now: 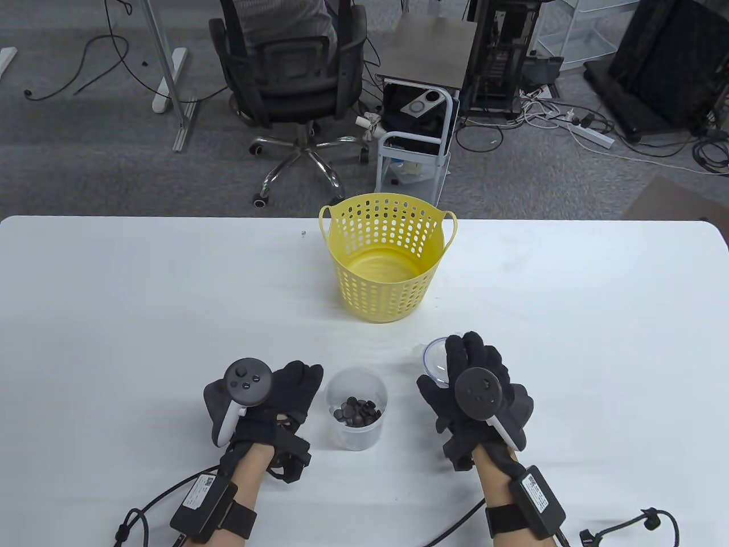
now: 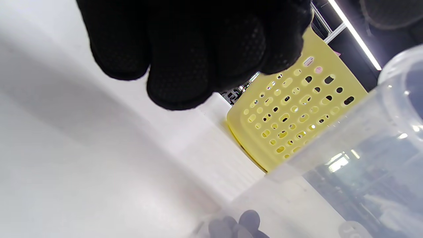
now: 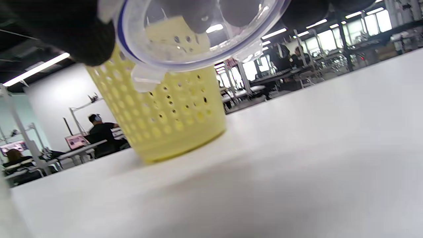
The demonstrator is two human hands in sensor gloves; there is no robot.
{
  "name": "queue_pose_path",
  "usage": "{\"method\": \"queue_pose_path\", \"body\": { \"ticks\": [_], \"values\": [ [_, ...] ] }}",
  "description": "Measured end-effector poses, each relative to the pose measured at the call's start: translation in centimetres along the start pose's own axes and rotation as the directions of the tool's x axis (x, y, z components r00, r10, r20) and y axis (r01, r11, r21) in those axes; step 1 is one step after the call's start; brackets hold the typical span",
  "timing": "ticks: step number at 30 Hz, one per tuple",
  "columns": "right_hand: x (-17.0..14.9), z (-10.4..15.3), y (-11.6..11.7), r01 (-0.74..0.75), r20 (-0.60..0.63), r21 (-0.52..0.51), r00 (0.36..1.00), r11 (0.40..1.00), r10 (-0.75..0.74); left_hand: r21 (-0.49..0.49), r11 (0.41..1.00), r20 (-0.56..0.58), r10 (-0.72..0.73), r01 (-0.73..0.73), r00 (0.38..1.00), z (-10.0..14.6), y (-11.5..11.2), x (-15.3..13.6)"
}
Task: Pour Go stones into a laundry basket
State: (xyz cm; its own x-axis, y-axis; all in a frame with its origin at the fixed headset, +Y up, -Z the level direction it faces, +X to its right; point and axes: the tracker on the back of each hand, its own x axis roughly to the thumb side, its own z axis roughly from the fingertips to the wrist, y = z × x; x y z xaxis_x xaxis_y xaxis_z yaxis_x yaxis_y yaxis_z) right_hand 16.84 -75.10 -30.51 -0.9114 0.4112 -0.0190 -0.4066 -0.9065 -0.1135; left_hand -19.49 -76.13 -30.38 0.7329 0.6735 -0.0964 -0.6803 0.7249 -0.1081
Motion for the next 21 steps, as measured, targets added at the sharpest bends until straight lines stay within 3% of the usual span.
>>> {"method": "queue_pose_path", "body": {
  "ticks": [6,9,13,18,21],
  "values": [
    [-2.3,-0.9,2.2,-0.078,-0.105,0.182,0.99,0.98,0.098,0.0,1.0,0.008,0.009,-0.009,1.0,0.1,0.1,0.1],
    [-2.5,-0.9,3.4,-0.139,-0.126,0.339,0.974,0.931,0.191,-0.01,1.0,0.015,0.008,-0.008,1.0,0.0,0.2,0.1],
    [-2.6,-1.0,4.7,-0.192,-0.129,0.438,0.953,0.878,0.273,-0.002,1.0,0.008,0.013,-0.013,1.0,0.0,0.4,0.1],
    [-2.7,-0.9,4.5,-0.15,-0.137,0.467,0.961,0.871,0.239,-0.061,0.998,-0.008,-0.004,0.003,1.0,-0.1,0.2,0.2],
    [-2.1,-0.9,3.6,-0.111,-0.087,0.374,0.984,0.921,0.154,-0.143,0.988,-0.009,-0.065,0.063,0.998,-0.4,0.0,0.5]
  ]
}}
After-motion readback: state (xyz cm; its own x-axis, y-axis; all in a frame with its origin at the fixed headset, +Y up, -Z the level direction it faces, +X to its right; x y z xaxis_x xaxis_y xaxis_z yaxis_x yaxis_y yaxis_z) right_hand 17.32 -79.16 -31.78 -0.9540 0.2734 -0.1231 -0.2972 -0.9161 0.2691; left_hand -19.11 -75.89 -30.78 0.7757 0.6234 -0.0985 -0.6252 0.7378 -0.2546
